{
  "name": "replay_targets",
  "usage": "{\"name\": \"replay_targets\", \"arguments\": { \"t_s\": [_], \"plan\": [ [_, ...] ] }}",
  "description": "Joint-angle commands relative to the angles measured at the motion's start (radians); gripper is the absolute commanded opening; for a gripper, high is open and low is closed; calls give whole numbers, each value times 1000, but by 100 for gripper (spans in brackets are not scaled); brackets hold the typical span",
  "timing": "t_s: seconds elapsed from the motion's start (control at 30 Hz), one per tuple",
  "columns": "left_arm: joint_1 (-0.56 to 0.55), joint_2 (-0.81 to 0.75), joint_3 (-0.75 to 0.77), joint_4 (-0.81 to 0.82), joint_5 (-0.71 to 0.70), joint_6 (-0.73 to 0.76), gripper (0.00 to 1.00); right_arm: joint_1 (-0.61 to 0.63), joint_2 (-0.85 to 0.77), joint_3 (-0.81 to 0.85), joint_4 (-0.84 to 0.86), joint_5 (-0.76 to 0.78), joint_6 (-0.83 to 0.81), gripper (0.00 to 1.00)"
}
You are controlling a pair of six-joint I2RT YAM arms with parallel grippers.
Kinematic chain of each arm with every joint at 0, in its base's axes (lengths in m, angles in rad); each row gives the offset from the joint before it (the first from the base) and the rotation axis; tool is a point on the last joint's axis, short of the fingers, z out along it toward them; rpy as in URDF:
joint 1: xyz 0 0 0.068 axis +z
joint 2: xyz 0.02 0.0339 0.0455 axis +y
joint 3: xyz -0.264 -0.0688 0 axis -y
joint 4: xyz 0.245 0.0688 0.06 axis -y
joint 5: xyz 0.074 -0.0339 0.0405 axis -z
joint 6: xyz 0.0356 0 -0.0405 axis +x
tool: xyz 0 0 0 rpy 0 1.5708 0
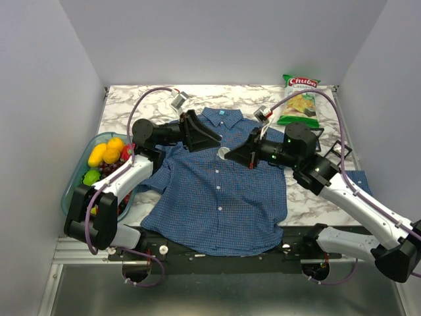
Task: Pin the brooch onto the clothing
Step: Pick up the brooch from the brooch box.
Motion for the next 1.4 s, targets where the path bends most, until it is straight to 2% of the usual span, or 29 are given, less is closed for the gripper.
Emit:
{"name": "replay_targets", "arguments": {
  "t_s": [0.0, 0.07, 0.17, 0.27, 0.47, 0.57, 0.6, 0.67, 0.7, 0.73, 0.9, 1.0, 1.03, 1.1, 1.13, 1.17, 1.23, 1.27, 1.37],
  "plan": [
    [-29, -19, 19, -29, 57, 61, 62, -18, -52, -8, 31, -7, 12, 1],
    [-41, -19, 22, -69, 61, 81, 62, -23, -64, -8, 33, -3, 13, 1],
    [-53, -19, 29, -91, 67, 102, 56, -26, -70, -6, 34, -3, 16, 1],
    [-64, -23, 26, -91, 67, 107, 44, -28, -64, -9, 34, -10, 19, 1],
    [-87, -17, 20, -85, 51, 106, 41, -26, -47, -26, 36, -13, 22, 1],
    [-100, -13, 19, -85, 48, 106, 30, -28, -47, -35, 34, -4, 24, 1],
    [-101, -8, 19, -85, 48, 106, 23, -28, -47, -35, 36, -1, 22, 1],
    [-103, -8, 20, -83, 50, 104, 15, -28, -47, -38, 34, 5, 21, 1],
    [-104, -7, 20, -82, 50, 104, 5, -28, -49, -38, 34, 13, 21, 1],
    [-103, -7, 19, -82, 51, 106, 1, -28, -47, -43, 34, 17, 21, 1],
    [-103, -1, 22, -85, 53, 106, 0, -38, -52, -55, 27, 37, 27, 1],
    [-103, 1, 35, -138, 58, 135, 0, -50, -52, -41, -12, 42, 27, 11],
    [-103, 0, 45, -263, 51, 218, 0, -58, -53, -34, -28, 52, 22, 31],
    [-104, -2, 102, -469, 25, 359, 0, -64, -59, -14, -87, 72, 16, 45],
    [-104, -4, 130, -714, 4, 441, 0, -67, -68, -8, -104, 91, 6, 56],
    [-106, -1, 161, -832, -52, 612, 0, -67, -70, 0, -137, 100, -4, 61],
    [-110, 10, 239, -1074, -97, 722, 0, -67, -75, 17, -170, 129, -25, 66],
    [-112, 13, 255, -1112, -122, 774, 0, -67, -72, 22, -197, 140, -33, 67],
    [-113, 19, 264, -1125, -108, 771, 0, -67, -72, 19, -210, 151, -45, 67]
  ]
}}
